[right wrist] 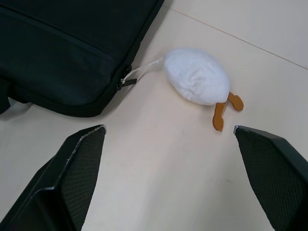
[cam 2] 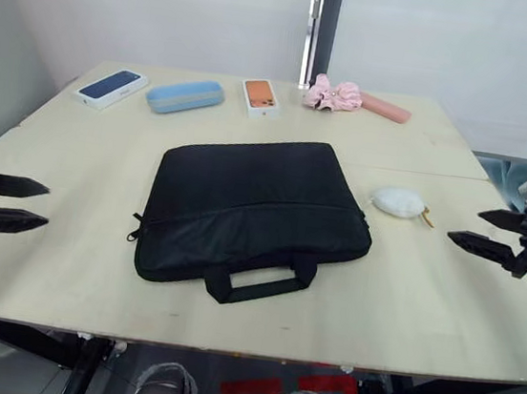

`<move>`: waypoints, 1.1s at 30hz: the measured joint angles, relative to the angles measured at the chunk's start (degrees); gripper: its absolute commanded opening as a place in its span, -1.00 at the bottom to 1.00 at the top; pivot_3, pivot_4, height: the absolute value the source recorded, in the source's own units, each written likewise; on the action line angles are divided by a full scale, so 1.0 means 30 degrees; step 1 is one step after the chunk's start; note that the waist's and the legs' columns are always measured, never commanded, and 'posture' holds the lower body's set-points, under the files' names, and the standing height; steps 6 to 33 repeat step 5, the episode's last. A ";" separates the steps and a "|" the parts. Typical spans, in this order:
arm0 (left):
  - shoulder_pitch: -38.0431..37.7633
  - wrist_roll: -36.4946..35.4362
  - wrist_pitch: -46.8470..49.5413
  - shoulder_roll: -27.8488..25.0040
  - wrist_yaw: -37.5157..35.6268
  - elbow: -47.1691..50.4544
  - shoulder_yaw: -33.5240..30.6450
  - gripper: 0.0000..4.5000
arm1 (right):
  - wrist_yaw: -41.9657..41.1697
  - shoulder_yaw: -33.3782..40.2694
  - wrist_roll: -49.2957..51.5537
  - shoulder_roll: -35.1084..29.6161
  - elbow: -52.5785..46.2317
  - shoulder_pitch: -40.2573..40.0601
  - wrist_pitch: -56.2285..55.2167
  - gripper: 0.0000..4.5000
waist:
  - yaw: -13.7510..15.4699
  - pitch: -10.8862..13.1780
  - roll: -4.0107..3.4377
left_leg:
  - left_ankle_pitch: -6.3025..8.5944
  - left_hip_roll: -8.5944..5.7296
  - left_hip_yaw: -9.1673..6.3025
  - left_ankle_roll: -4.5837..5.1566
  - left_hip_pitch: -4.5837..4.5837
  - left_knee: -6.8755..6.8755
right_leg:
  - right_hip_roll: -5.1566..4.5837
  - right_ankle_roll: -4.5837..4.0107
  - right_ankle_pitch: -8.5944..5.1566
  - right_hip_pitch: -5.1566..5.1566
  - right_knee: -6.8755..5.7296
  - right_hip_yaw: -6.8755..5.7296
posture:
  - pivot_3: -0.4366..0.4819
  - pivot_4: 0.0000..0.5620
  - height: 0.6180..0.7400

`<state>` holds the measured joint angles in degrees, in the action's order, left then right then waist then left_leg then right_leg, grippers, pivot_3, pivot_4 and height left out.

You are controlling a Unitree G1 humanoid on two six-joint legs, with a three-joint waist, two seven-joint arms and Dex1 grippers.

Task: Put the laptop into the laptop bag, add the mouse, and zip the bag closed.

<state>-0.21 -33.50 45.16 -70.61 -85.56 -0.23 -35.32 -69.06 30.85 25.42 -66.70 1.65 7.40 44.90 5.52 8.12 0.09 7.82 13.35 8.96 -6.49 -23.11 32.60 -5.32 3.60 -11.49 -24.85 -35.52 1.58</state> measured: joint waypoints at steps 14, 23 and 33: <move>0.0005 -0.0378 0.0570 0.0122 0.0452 0.0000 -0.0505 0.97 | 0.0103 -0.0095 0.0044 -0.0001 0.0005 -0.0012 -0.0091 1.00 | 0.0015 0.0000 0.0000 | -0.0003 0.0000 0.0000 0.0006 -0.0002 0.0000 | 0.0000 0.0000 0.0000 -0.0001 0.0001 -0.0001 | -0.05 -0.47 1.00; 0.0005 -0.0378 0.0570 0.0122 0.0452 0.0000 -0.0505 0.97 | 0.0103 -0.0095 0.0044 -0.0001 0.0005 -0.0012 -0.0091 1.00 | 0.0015 0.0000 0.0000 | -0.0003 0.0000 0.0000 0.0006 -0.0002 0.0000 | 0.0000 0.0000 0.0000 -0.0001 0.0001 -0.0001 | -0.05 -0.47 1.00; 0.0005 -0.0378 0.0570 0.0122 0.0452 0.0000 -0.0505 0.97 | 0.0103 -0.0095 0.0044 -0.0001 0.0005 -0.0012 -0.0091 1.00 | 0.0015 0.0000 0.0000 | -0.0003 0.0000 0.0000 0.0006 -0.0002 0.0000 | 0.0000 0.0000 0.0000 -0.0001 0.0001 -0.0001 | -0.05 -0.47 1.00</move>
